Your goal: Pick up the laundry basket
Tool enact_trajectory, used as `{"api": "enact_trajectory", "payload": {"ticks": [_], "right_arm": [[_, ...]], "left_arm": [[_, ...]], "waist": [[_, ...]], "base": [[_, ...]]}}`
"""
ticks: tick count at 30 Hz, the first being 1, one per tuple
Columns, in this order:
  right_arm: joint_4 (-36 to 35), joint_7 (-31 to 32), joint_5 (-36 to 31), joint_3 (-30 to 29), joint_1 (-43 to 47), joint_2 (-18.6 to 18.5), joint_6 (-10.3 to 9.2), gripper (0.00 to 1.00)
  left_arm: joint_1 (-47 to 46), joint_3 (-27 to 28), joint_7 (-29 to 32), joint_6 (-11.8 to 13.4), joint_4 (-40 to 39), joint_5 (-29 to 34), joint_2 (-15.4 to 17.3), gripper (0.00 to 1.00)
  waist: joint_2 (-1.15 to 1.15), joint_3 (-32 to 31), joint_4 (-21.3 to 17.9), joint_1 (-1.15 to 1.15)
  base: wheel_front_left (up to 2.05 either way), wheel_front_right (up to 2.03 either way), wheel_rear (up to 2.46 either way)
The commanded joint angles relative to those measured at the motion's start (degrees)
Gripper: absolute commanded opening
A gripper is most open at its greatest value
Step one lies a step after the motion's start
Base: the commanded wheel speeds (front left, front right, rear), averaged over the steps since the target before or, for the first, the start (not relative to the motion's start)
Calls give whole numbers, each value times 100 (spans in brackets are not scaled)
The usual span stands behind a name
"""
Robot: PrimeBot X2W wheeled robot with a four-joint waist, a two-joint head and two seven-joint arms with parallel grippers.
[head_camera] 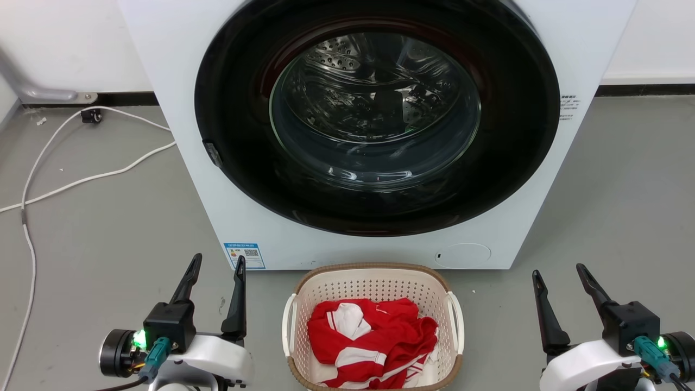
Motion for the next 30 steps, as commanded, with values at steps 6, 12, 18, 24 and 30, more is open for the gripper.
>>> {"api": "enact_trajectory", "payload": {"ticks": [6,12,18,24,30], "right_arm": [[60,6,80,-23,-158,24,-4,100],[227,31,62,-70,-532,23,-4,100],[545,220,134,-60,-1142,22,-4,100],[1115,650,181,53,-1850,21,-4,100],[1849,1083,254,180,-2524,21,-4,100]], "left_arm": [[-247,3,-28,9,78,-14,8,100],[-702,15,-28,-13,235,-45,23,100],[-1358,28,58,-100,683,-195,59,100],[-2118,92,272,-222,1317,-458,139,100],[-2810,71,578,-355,2203,-808,216,100]], "waist": [[0,173,-21,0],[0,503,-56,0],[0,993,-90,0],[0,1562,-124,0],[0,2077,-132,0]], "base": [[0,0,0],[0,0,0],[0,0,0],[0,0,0],[0,0,0]]}}
